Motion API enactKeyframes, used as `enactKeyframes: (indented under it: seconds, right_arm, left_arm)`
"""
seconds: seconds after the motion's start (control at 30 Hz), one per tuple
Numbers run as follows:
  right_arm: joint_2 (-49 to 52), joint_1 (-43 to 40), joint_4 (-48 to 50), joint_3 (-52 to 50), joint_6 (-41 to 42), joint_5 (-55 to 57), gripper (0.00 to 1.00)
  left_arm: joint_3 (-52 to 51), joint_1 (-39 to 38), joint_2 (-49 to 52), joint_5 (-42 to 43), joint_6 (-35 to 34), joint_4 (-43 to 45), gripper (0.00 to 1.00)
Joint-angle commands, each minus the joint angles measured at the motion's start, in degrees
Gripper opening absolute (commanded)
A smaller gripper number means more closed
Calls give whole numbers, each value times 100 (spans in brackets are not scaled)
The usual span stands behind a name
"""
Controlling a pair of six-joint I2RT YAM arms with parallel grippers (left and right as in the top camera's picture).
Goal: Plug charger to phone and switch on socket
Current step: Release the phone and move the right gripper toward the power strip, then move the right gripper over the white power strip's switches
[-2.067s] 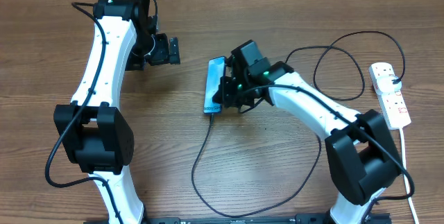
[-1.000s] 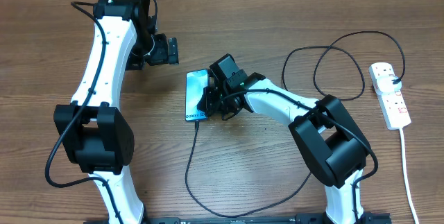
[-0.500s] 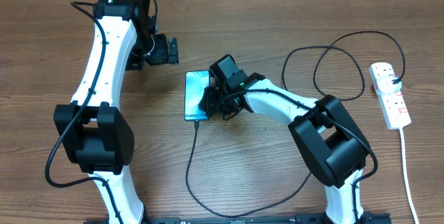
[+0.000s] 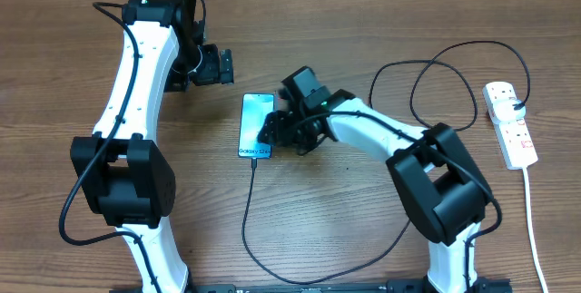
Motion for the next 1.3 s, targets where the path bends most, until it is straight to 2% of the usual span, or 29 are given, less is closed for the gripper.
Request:
enactKeyframes:
  seconds: [0.0, 0.23, 0.43, 0.6, 0.9, 0.97, 1.03, 1.17, 1.27]
  right_arm:
    - [-483, -291, -188, -9, 0, 17, 69]
    - [-1517, -660, -981, -9, -7, 68, 77]
    - [-2514, -881, -1775, -9, -28, 750, 78]
    - [-3132, -1213, -2577, 201, -72, 1147, 83]
    - [-3233, -2533, -5130, 1589, -702, 2146, 89]
    - [-3233, -2789, -5342, 1652, -804, 2503, 92]
    - [-3217, -3073, -5490, 1652, -807, 2951, 100]
    - [-3161, -3707, -5681, 1650, -833, 3416, 100]
    - [-3158, -4179, -5687, 1628, -1174, 3432, 100]
  left_arm:
    - [24, 26, -87, -52, -72, 4, 100]
    - [24, 26, -87, -52, -70, 4, 100]
    - [24, 26, -87, -55, -70, 4, 100]
    - [24, 26, -87, -52, -70, 4, 100]
    - [24, 26, -87, -52, -72, 4, 100]
    - [24, 26, -87, -55, -70, 4, 100]
    - [24, 26, -87, -52, -72, 4, 100]
    - [24, 26, -87, -52, -70, 4, 100]
    - [24, 26, -87, -52, -70, 4, 100]
